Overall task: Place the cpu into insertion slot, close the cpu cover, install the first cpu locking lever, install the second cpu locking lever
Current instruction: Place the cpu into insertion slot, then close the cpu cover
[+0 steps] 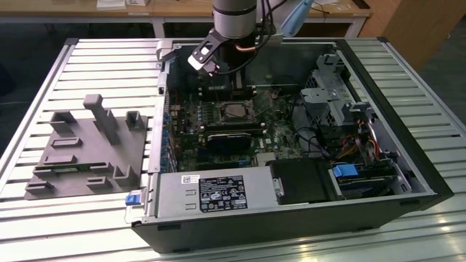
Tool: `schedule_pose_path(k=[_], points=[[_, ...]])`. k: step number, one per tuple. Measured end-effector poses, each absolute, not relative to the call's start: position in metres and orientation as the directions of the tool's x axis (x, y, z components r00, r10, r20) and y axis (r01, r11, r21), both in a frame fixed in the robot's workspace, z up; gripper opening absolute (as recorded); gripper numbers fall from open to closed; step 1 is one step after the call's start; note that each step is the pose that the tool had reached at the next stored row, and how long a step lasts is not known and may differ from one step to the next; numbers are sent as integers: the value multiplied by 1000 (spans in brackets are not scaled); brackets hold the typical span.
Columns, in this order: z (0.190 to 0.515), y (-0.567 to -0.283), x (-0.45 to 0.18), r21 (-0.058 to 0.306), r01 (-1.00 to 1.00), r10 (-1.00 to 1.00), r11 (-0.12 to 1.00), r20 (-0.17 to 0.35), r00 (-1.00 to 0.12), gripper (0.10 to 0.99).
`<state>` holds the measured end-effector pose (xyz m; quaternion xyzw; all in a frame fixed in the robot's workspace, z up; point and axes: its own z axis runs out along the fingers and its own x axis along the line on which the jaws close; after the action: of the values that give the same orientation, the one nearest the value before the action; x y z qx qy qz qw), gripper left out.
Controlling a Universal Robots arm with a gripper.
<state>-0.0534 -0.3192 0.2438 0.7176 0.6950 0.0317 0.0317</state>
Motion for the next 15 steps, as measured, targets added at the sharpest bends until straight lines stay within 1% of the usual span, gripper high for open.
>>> schedule_pose_path(k=[15], points=[[248,-319,-53,89,996,999,-32,1,32,102]])
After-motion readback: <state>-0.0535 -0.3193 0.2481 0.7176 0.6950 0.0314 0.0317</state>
